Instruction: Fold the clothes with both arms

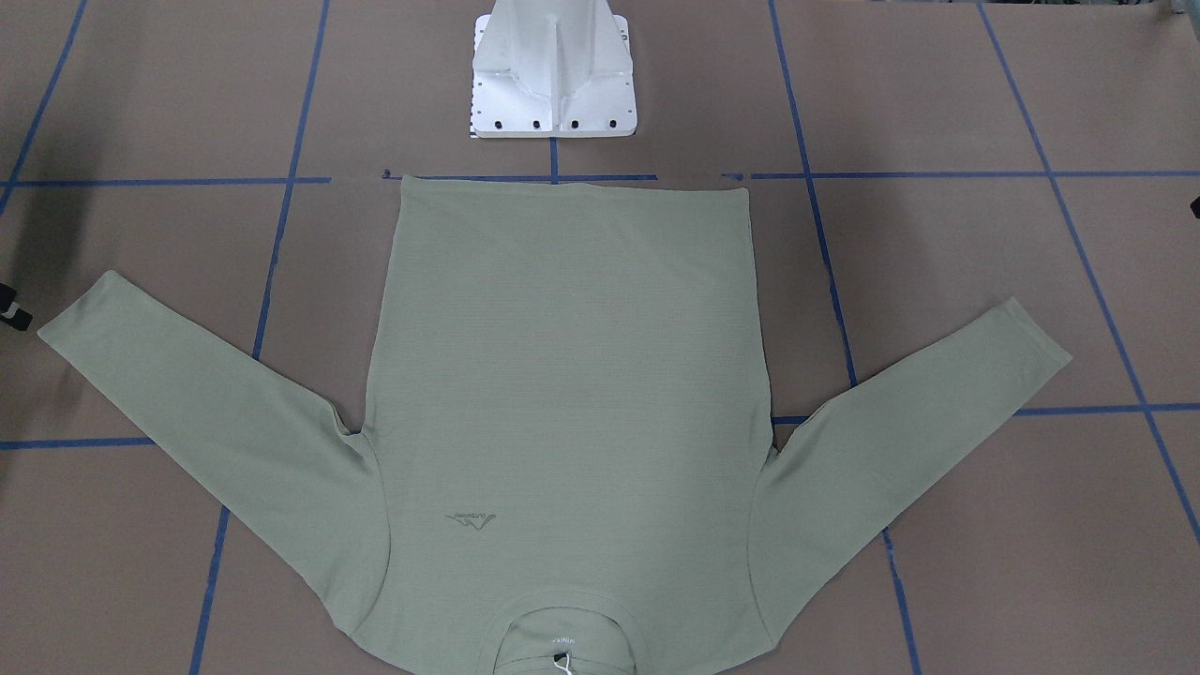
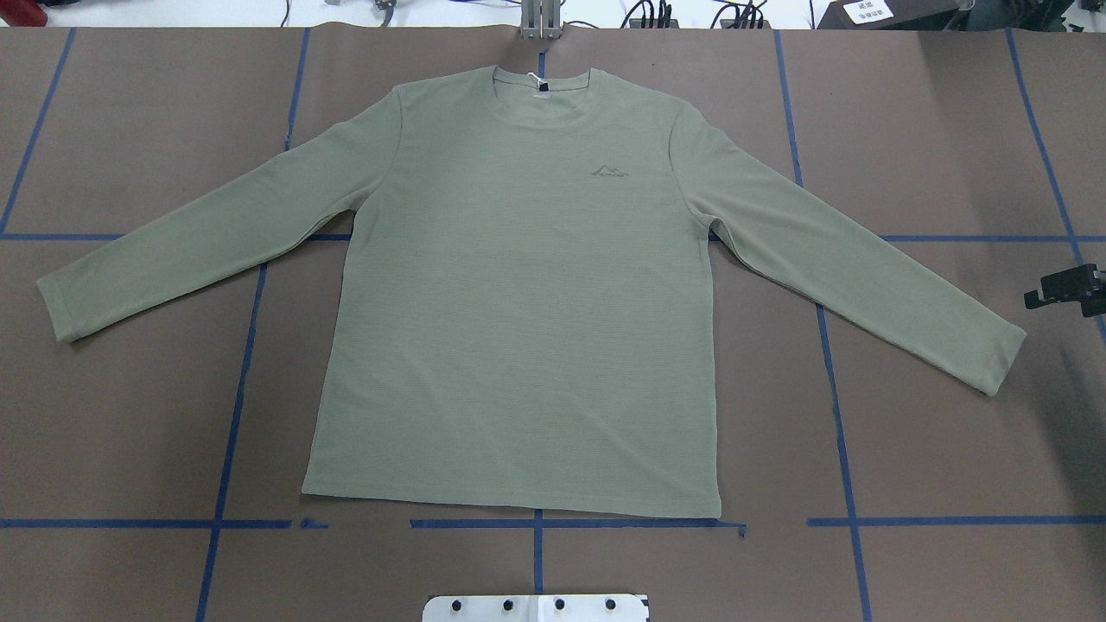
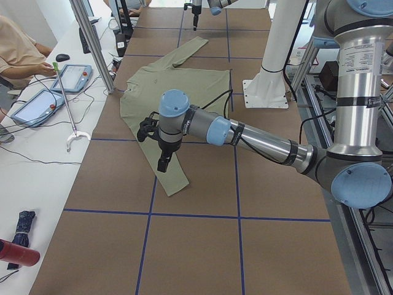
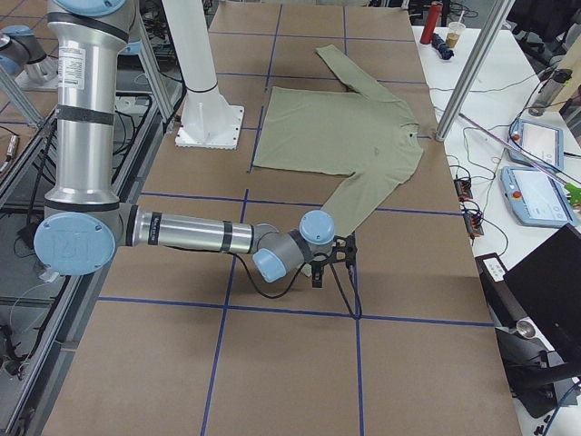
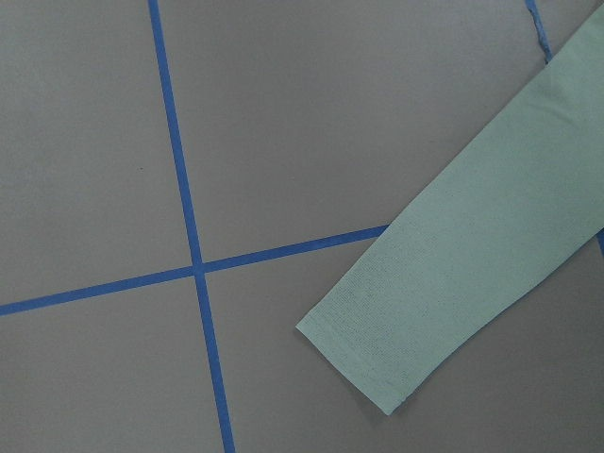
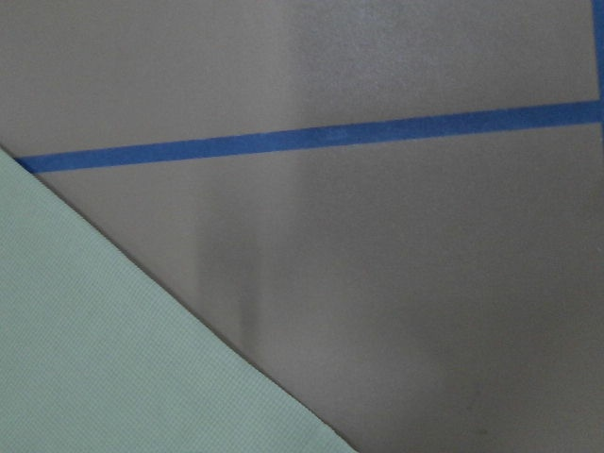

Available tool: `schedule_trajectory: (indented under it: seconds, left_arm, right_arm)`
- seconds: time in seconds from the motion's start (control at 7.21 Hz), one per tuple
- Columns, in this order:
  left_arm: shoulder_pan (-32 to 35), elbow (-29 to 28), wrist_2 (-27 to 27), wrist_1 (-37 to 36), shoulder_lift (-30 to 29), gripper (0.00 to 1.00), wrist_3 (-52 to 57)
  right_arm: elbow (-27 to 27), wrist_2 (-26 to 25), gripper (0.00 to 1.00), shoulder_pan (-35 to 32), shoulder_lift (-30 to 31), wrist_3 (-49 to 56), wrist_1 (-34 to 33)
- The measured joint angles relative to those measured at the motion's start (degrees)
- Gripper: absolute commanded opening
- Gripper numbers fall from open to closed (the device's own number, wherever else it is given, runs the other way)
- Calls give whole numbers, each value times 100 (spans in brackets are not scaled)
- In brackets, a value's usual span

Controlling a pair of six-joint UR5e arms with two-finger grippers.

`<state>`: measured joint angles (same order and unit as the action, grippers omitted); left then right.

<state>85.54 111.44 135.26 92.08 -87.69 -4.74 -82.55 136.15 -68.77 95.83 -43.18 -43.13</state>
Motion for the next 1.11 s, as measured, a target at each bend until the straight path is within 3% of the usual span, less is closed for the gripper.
schedule_trajectory:
  seconds: [1.11]
  left_arm:
    - [-18,339,2,16,188,100,-15]
  right_arm:
    - [126,-218,81,363,-167,-601,159]
